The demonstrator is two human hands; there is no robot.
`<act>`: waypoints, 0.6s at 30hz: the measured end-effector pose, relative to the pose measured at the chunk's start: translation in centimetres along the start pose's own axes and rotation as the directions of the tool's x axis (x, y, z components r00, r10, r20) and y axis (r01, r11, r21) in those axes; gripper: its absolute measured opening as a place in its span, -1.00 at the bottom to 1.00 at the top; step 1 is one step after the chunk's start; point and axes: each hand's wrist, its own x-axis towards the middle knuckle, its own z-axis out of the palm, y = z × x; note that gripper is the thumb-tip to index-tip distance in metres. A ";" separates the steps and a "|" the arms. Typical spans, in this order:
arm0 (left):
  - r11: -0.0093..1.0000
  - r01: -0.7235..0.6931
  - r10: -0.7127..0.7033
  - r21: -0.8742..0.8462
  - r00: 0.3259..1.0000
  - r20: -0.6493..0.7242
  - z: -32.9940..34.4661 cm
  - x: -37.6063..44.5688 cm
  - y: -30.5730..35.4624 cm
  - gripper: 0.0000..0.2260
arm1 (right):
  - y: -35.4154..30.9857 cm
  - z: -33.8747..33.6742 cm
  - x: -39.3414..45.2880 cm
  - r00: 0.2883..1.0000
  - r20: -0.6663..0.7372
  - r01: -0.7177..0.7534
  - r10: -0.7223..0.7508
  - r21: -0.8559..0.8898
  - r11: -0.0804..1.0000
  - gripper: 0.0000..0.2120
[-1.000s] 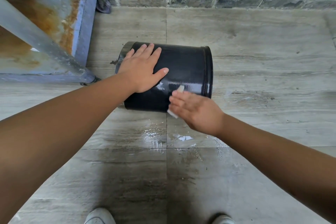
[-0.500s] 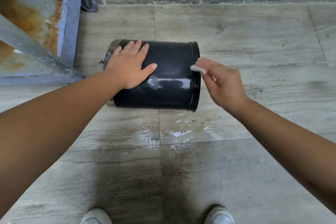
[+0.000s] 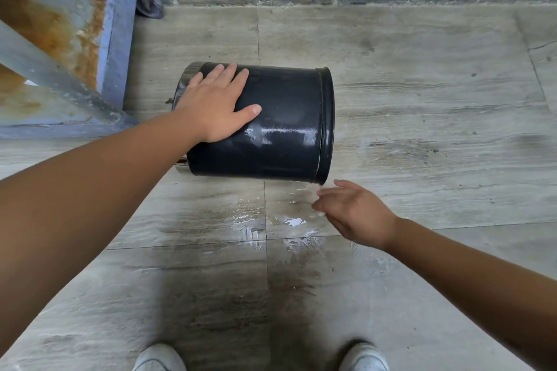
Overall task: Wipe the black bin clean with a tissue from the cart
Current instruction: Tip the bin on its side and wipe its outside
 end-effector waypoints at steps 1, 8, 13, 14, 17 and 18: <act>0.999 -0.032 0.032 -0.028 0.999 -0.007 -0.1 -0.2 -0.2 -0.25 | -0.4 -0.2 0.0 0.994 -0.036 -0.100 0.104 0.114 0.988 -0.81; 0.976 -0.090 0.049 -0.200 0.979 -0.200 -0.1 -5.5 -4.1 -0.28 | -1.3 -0.6 0.0 0.633 0.062 -0.580 0.772 0.698 0.420 -0.79; 0.749 0.405 -0.547 -0.525 0.825 -0.144 3.0 -11.3 -5.0 -0.38 | -1.4 -0.7 1.5 0.672 0.047 -0.624 0.740 0.573 0.530 -0.85; 0.703 0.466 -0.598 -0.536 0.797 -0.091 3.7 -12.2 -4.8 -0.45 | -1.5 -0.5 1.7 0.676 0.056 -0.634 0.735 0.553 0.541 -0.88; 0.660 0.546 -0.625 -0.516 0.780 0.027 5.4 -14.0 -3.6 -0.70 | -1.7 -0.1 1.6 0.667 0.093 -0.654 0.739 0.548 0.522 -0.87; 0.642 0.558 -0.636 -0.525 0.771 0.041 5.6 -14.2 -3.1 -0.72 | -1.8 -0.1 1.7 0.654 0.118 -0.652 0.747 0.589 0.478 -0.86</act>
